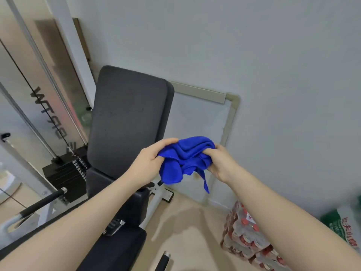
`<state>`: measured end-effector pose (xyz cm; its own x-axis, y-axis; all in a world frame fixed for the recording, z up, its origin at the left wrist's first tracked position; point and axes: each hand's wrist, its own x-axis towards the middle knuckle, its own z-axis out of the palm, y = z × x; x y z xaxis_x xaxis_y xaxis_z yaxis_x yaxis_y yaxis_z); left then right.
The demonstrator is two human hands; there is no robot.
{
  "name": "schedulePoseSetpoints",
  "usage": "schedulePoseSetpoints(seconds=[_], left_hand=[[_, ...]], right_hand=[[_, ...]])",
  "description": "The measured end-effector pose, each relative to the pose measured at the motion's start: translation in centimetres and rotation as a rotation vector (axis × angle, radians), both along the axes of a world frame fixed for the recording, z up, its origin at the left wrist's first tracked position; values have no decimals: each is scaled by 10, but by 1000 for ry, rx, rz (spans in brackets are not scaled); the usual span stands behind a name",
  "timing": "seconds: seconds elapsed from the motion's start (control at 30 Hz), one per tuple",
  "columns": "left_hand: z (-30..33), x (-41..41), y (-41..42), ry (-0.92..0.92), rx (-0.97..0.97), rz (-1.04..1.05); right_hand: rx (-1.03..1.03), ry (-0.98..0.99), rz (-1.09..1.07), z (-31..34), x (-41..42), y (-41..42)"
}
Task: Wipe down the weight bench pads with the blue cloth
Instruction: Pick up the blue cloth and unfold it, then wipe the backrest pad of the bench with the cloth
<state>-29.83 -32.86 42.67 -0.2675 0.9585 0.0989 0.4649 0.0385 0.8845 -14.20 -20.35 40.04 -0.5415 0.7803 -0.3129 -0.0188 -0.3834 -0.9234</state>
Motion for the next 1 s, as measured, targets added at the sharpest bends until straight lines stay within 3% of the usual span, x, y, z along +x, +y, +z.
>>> schedulePoseSetpoints(seconds=[0.1, 0.17, 0.23, 0.3, 0.37, 0.4, 0.53, 0.6, 0.7, 0.83, 0.93, 1.0], left_hand=[[-8, -3, 4, -78, -22, 22], [-10, -10, 10, -265, -10, 68], [-3, -15, 19, -647, 10, 32], [2, -24, 30, -932, 68, -9], [3, -30, 39, -997, 60, -36], [2, -36, 45, -1023, 47, -46], [-3, -70, 59, -1196, -7, 33], [-4, -85, 61, -1191, -48, 10], [2, -110, 75, -927, -71, 13], [14, -155, 94, -85, 44, 349], [5, -187, 105, 610, -175, 356], [-8, -199, 111, 873, -333, 281]], right_hand=[[-17, 176, 94, 20, -26, -10], [74, 168, 78, 27, -41, -12], [355, 55, -14, 30, -50, -15], [814, -135, -77, 26, -68, -12], [1184, -308, -61, 21, -88, -8], [1269, -350, -13, 20, -99, -1], [1312, -443, 376, 17, -124, 30], [1465, -456, 391, 12, -132, 39], [1788, -451, 264, 21, -155, 64], [1968, -598, -45, 67, -196, 115], [2056, -740, -94, 78, -220, 124], [2057, -799, -77, 72, -229, 118]])
